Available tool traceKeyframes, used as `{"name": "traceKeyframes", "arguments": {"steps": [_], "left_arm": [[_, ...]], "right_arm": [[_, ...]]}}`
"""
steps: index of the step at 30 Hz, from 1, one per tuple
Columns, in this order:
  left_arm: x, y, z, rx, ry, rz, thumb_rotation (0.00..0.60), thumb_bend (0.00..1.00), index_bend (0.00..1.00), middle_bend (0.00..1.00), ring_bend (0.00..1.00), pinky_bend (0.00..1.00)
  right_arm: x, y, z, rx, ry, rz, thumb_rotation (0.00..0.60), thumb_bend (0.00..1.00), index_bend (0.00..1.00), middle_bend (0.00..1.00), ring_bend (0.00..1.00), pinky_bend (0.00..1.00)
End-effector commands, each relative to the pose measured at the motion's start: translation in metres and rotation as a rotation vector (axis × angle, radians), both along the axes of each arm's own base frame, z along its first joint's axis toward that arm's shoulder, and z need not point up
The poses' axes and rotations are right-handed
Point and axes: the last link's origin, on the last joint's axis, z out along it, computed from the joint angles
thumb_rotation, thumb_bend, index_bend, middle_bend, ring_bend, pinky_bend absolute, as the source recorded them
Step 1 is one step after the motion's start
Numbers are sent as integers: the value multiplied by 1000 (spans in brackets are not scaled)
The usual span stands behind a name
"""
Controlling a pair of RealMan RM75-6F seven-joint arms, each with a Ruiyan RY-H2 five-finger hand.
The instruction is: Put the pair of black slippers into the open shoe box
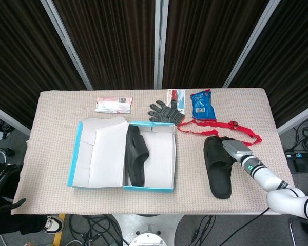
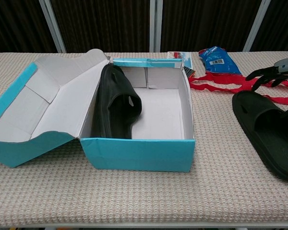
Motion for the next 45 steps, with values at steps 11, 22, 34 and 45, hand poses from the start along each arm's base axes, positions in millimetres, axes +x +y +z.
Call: {"name": "traceKeyframes", "arguments": {"steps": [11,22,34,45], "left_arm": [[-3,0,-1,-5,-5,9,600,98,175,126,30,72],[-5,0,-2,-6,-10,10,600,98,175,126,30,88],[-7,-1,-3,-8,-12,14,600,98,175,126,30,95],[-6,-1,-2,-8,-10,9,600,98,175,126,30,102]], "right_arm": [[4,-9,-18,17,14,-16,600,0,15,143,0,82],[8,-13,-28,-4,44,10,600,21,178,291,120,188],[8,-12,-32,-32,70,9,600,73,291,370,245,306],[6,-11,-27,-98,53,15,600,137,433,477,372,369]]}}
